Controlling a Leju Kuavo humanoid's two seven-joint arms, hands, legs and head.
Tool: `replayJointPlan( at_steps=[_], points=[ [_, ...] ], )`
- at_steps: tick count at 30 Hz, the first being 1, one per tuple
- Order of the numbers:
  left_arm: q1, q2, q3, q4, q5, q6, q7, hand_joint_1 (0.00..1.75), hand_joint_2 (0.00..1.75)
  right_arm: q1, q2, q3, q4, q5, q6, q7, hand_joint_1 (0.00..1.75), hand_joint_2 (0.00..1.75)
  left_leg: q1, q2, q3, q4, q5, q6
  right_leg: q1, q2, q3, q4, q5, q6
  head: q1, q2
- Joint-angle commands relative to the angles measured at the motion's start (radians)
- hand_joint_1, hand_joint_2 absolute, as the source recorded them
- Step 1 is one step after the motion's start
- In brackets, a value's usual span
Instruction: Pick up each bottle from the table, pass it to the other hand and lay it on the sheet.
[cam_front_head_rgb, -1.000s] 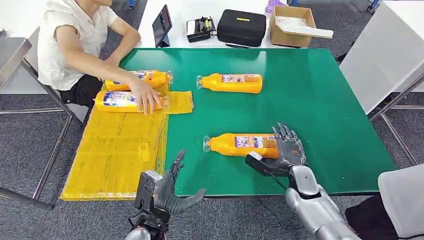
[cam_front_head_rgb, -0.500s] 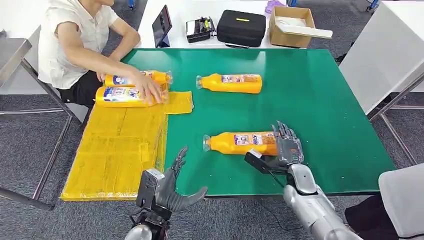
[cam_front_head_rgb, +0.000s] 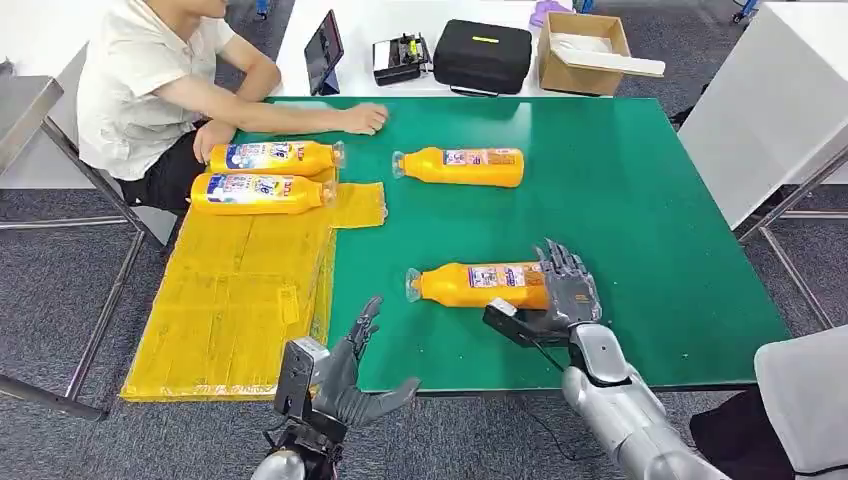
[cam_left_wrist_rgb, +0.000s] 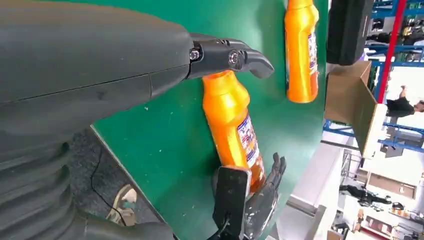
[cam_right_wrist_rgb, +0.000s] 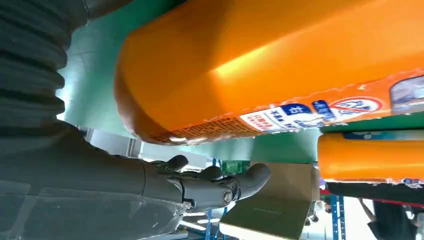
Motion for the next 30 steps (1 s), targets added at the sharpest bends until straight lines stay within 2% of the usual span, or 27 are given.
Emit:
replayJointPlan(
  at_steps=[1,11,18,19,20,21,30],
  points=[
    [-0.038,0.021,-0.022,0.06,0.003,-0.003,0.002,0.0,1.75,-0.042,0.003,0.051,0.076,-0.004,0.017,-0.008,0.0,1.75,0.001,0.002,0.002,0.0,-0.001,0.0,0.001,0.001,0.002,-0.001,0.0,-0.003,0.0,0.0],
    [-0.037,0.025,-0.025,0.065,0.005,-0.004,0.003,0.0,1.75,-0.036,0.005,0.069,0.093,-0.01,-0.012,-0.035,0.0,1.75,0.001,0.002,0.004,-0.001,-0.001,-0.001,0.002,0.0,0.004,-0.001,-0.001,-0.004,0.0,0.0],
    [-0.042,0.024,-0.029,0.084,0.016,-0.012,0.013,0.0,1.75,-0.049,0.024,0.073,0.147,-0.054,0.037,-0.048,0.0,1.75,0.002,0.003,0.006,-0.001,-0.002,-0.001,0.002,0.001,0.006,-0.002,-0.002,-0.005,0.0,0.0],
    [-0.042,0.023,-0.028,0.087,0.02,-0.014,0.017,0.0,1.75,-0.05,0.027,0.069,0.163,-0.068,0.042,-0.062,0.05,1.75,0.001,0.002,0.004,-0.001,-0.002,-0.001,0.002,0.0,0.005,-0.002,-0.001,-0.004,0.0,0.0],
    [-0.044,0.022,-0.029,0.091,0.023,-0.016,0.019,0.0,1.75,-0.052,0.03,0.067,0.179,-0.08,0.053,-0.068,1.4,1.75,0.002,0.002,0.006,0.0,-0.002,-0.001,0.003,0.001,0.006,-0.002,-0.001,-0.005,0.0,0.0],
    [-0.045,0.022,-0.029,0.094,0.025,-0.017,0.019,0.0,1.75,-0.055,0.031,0.069,0.189,-0.082,0.06,-0.07,1.75,1.75,0.001,0.002,0.005,-0.001,-0.002,-0.001,0.002,0.0,0.005,-0.002,-0.001,-0.004,0.0,0.0],
    [-0.055,0.02,-0.034,0.096,0.027,-0.02,0.019,0.0,1.75,-0.064,0.03,0.06,0.231,-0.113,0.076,-0.1,1.75,1.75,0.001,0.001,0.005,-0.001,-0.001,-0.001,0.002,-0.001,0.005,-0.002,-0.001,-0.003,0.0,0.0]
  ],
)
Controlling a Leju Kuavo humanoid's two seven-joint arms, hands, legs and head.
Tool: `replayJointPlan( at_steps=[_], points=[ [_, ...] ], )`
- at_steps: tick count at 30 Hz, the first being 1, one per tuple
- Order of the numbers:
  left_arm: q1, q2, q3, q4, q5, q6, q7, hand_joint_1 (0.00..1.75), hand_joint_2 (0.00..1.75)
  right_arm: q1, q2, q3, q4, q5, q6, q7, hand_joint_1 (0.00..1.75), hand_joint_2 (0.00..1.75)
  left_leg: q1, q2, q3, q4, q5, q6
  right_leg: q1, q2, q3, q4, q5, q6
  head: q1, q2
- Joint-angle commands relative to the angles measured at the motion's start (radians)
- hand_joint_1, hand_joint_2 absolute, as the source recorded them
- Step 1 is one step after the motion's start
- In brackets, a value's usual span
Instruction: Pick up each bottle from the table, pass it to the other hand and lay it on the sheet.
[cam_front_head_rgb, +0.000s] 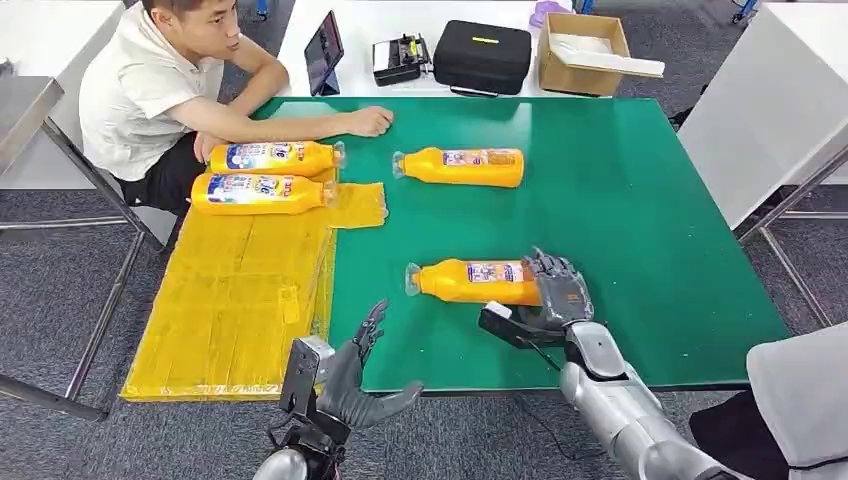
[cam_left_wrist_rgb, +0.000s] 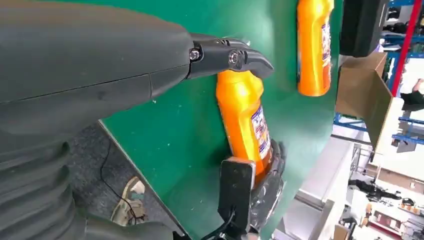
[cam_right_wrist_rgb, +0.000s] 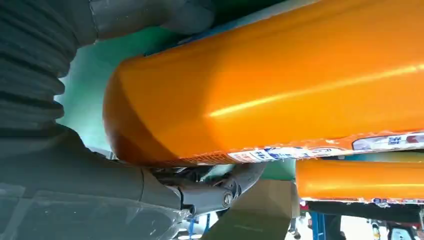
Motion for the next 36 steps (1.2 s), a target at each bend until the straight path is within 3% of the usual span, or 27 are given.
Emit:
replayJointPlan(
  at_steps=[1,20,22,23,25,31,36],
  points=[
    [-0.041,0.019,-0.026,0.064,0.002,-0.004,0.003,0.0,1.75,-0.015,0.021,0.026,0.127,-0.008,0.023,-0.008,1.75,1.75,0.003,0.002,0.007,-0.001,-0.003,-0.001,0.004,0.0,0.008,-0.002,-0.002,-0.007,0.0,0.0],
    [-0.045,0.024,-0.032,0.06,0.01,-0.006,0.001,0.0,1.75,-0.022,0.005,0.005,0.177,-0.064,0.064,-0.048,1.75,1.75,0.002,-0.001,0.008,-0.001,-0.001,-0.001,0.003,-0.003,0.008,-0.003,-0.001,-0.005,0.0,0.0],
    [-0.044,0.023,-0.03,0.059,0.013,-0.004,-0.001,0.0,1.75,-0.019,0.003,-0.002,0.171,-0.081,0.067,-0.069,1.75,1.75,0.002,-0.002,0.008,-0.001,-0.001,-0.001,0.003,-0.003,0.009,-0.003,-0.002,-0.005,0.0,0.0],
    [-0.043,0.022,-0.027,0.055,0.024,-0.008,-0.014,0.0,1.75,-0.011,0.009,-0.037,0.156,-0.154,0.105,-0.138,1.75,1.75,0.002,-0.002,0.008,-0.001,-0.001,-0.001,0.002,-0.003,0.008,-0.002,-0.001,-0.004,0.0,0.0],
    [-0.041,0.019,-0.022,0.04,0.049,-0.011,-0.051,0.0,1.75,0.034,0.02,-0.136,0.077,-0.363,0.244,-0.287,1.75,1.75,0.001,-0.002,0.008,-0.001,-0.001,-0.001,0.002,-0.003,0.009,-0.002,-0.001,-0.004,0.0,0.0],
    [-0.033,-0.026,0.044,0.003,0.131,0.143,-0.179,0.0,1.75,0.166,-0.019,-0.146,-0.316,-0.596,0.328,-0.309,1.75,1.75,0.002,0.001,0.008,0.0,-0.002,-0.002,0.003,-0.001,0.008,-0.001,-0.001,-0.004,0.0,0.0],
    [-0.052,-0.047,0.099,0.086,0.204,0.221,-0.232,0.0,1.75,0.179,-0.002,-0.134,-0.448,-0.662,0.331,-0.312,1.75,1.75,0.001,0.003,0.006,0.001,-0.003,-0.002,0.003,0.001,0.006,0.0,-0.001,-0.005,0.0,0.0]
  ],
)
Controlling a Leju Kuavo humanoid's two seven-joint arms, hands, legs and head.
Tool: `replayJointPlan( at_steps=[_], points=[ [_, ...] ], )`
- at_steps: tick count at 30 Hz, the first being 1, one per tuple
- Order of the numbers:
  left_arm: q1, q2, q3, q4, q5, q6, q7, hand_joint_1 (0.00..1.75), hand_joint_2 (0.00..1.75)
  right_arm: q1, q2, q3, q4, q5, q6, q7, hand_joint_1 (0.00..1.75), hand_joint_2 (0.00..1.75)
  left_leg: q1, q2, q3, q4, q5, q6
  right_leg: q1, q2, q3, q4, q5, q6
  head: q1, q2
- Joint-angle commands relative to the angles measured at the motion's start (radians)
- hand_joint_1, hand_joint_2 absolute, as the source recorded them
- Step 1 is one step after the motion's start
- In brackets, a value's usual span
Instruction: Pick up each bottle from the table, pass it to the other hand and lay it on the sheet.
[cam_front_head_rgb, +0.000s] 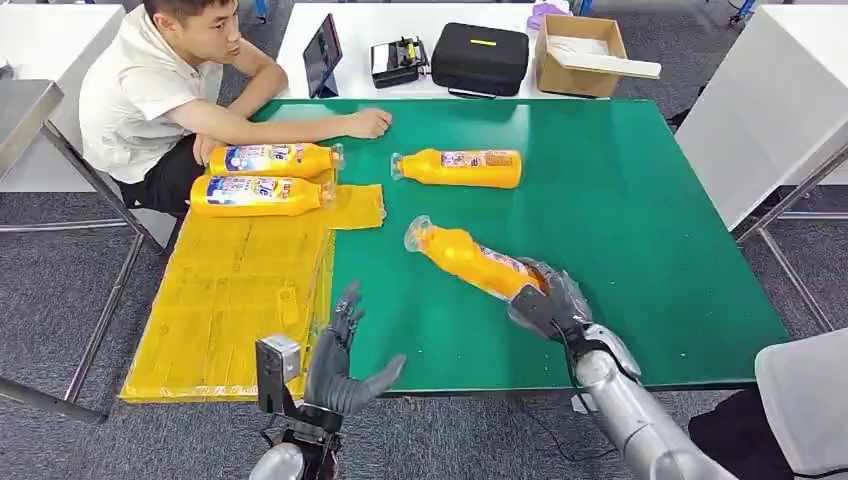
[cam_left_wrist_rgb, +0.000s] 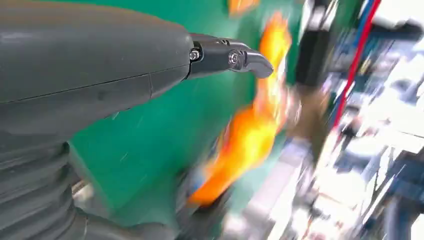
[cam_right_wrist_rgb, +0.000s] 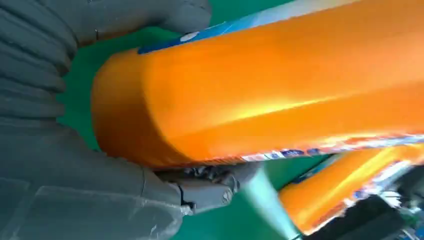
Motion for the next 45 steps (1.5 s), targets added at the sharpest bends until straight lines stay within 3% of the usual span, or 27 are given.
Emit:
replayJointPlan(
  at_steps=[1,22,23,30,32,45],
  points=[
    [-0.036,-0.033,0.09,0.111,0.11,0.064,-0.032,0.0,1.75,0.091,0.007,-0.012,-0.302,-0.075,0.01,-0.004,1.75,1.75,0.0,0.002,0.0,0.0,-0.001,0.0,0.001,0.001,0.0,0.0,0.0,-0.003,0.0,0.0],
    [-0.043,-0.019,0.038,0.062,0.146,0.047,-0.069,0.0,1.75,0.078,0.008,0.042,-0.306,-0.071,-0.006,-0.05,1.75,1.75,0.002,0.003,-0.002,0.001,-0.003,-0.001,0.002,0.002,-0.001,0.0,-0.003,-0.006,0.0,0.0],
    [-0.05,-0.02,0.022,0.058,0.137,0.045,-0.075,0.0,1.75,0.076,0.02,0.046,-0.292,-0.073,-0.008,-0.051,1.75,1.75,0.001,0.0,-0.006,0.0,-0.001,0.0,0.0,0.001,-0.006,0.0,0.0,-0.002,0.0,0.0],
    [-0.068,-0.011,-0.025,0.032,0.175,0.001,-0.028,0.0,1.75,-0.041,0.085,0.185,-0.083,0.053,-0.074,-0.027,1.75,1.75,0.002,0.005,-0.004,0.0,-0.002,-0.001,0.001,0.004,-0.004,0.0,0.0,-0.004,0.0,0.0],
    [-0.079,-0.01,-0.033,0.031,0.177,-0.003,-0.024,0.0,1.75,-0.076,0.123,0.227,0.009,0.06,-0.093,-0.067,1.75,1.75,0.002,0.007,-0.003,0.0,-0.002,-0.001,0.001,0.007,-0.004,-0.001,0.0,-0.005,0.0,0.0],
    [-0.105,-0.017,-0.017,0.063,0.228,-0.03,0.01,0.0,1.75,-0.104,0.169,0.311,-0.001,0.097,-0.14,-0.086,1.75,1.75,0.002,0.001,-0.007,0.0,-0.001,0.0,0.0,0.002,-0.006,0.0,-0.001,-0.003,0.0,0.0]
  ],
)
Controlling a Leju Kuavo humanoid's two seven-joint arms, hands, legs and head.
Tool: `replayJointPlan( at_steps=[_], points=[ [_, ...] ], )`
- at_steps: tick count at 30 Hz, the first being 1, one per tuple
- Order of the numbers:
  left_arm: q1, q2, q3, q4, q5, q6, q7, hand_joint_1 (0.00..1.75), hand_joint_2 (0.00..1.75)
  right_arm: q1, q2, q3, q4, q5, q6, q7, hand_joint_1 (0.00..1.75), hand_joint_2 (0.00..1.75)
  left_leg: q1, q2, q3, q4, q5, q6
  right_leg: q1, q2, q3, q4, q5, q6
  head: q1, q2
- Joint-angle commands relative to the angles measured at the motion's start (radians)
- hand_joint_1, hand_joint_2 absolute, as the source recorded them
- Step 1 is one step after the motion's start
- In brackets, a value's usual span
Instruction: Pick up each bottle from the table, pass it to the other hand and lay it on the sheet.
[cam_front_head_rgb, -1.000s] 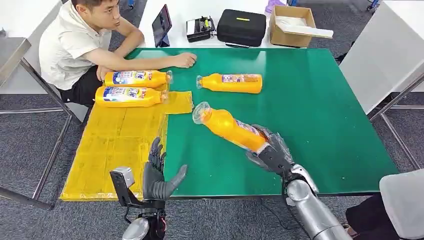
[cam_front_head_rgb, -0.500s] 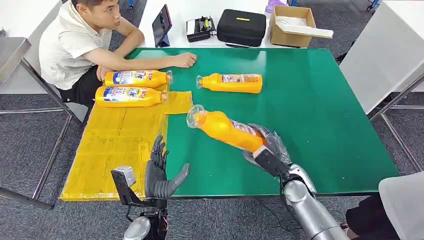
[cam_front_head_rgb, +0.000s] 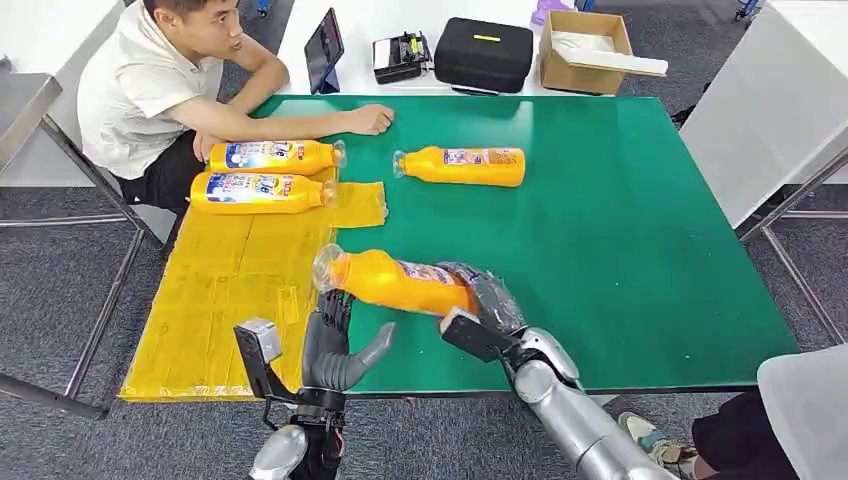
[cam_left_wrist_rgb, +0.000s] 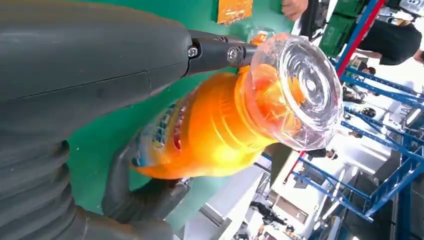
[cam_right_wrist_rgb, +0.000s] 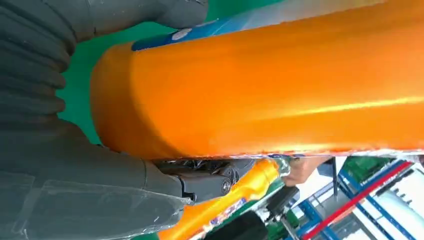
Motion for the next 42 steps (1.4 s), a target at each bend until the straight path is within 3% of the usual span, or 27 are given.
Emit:
replayJointPlan(
  at_steps=[1,14,29,35,36,37,42],
  points=[
    [-0.06,0.013,-0.005,0.043,0.062,-0.031,0.033,0.0,1.75,-0.091,0.053,0.133,0.084,0.034,-0.046,-0.017,1.75,1.75,0.001,0.006,0.004,0.001,-0.002,-0.001,0.002,0.004,0.003,0.0,-0.001,-0.004,0.0,0.0],
    [-0.065,0.003,0.042,0.014,0.207,-0.094,0.067,0.0,1.75,-0.073,0.112,0.195,0.038,-0.045,-0.088,-0.089,1.75,1.75,0.002,0.004,0.004,0.001,-0.003,-0.001,0.003,0.002,0.003,0.001,-0.002,-0.005,0.0,0.0],
    [-0.031,0.008,0.062,-0.042,0.271,-0.136,0.072,0.0,1.75,-0.038,0.073,0.219,-0.02,-0.098,-0.066,-0.104,1.75,1.75,0.002,0.002,0.002,0.0,-0.002,-0.001,0.002,0.0,0.002,0.0,-0.001,-0.003,0.0,0.0],
    [-0.039,-0.011,0.093,-0.076,0.208,-0.095,-0.01,0.0,1.75,-0.023,0.082,0.235,-0.001,-0.113,-0.023,-0.089,1.75,1.75,0.002,0.002,0.003,0.001,-0.002,-0.001,0.003,0.0,0.002,0.0,-0.002,-0.004,0.0,0.0],
    [-0.05,-0.003,0.092,-0.078,0.174,-0.066,-0.027,0.99,1.75,-0.013,0.087,0.233,0.008,-0.119,-0.019,-0.084,1.75,1.75,0.002,0.001,0.001,0.0,-0.001,-0.001,0.002,0.0,0.001,0.0,-0.001,-0.003,0.0,0.0],
    [-0.057,-0.001,0.097,-0.075,0.158,-0.053,-0.048,1.75,1.75,-0.006,0.091,0.23,0.016,-0.127,-0.014,-0.08,1.75,1.75,0.003,0.003,0.006,0.002,-0.004,-0.001,0.004,0.0,0.006,0.0,-0.003,-0.006,0.0,0.0],
    [-0.052,-0.009,0.111,-0.093,0.12,-0.005,-0.105,1.75,1.75,0.015,0.101,0.218,0.043,-0.17,0.028,-0.082,1.75,1.75,0.002,0.0,0.002,0.0,-0.001,-0.001,0.003,-0.001,0.002,-0.001,-0.001,-0.003,0.0,0.0]
  ],
)
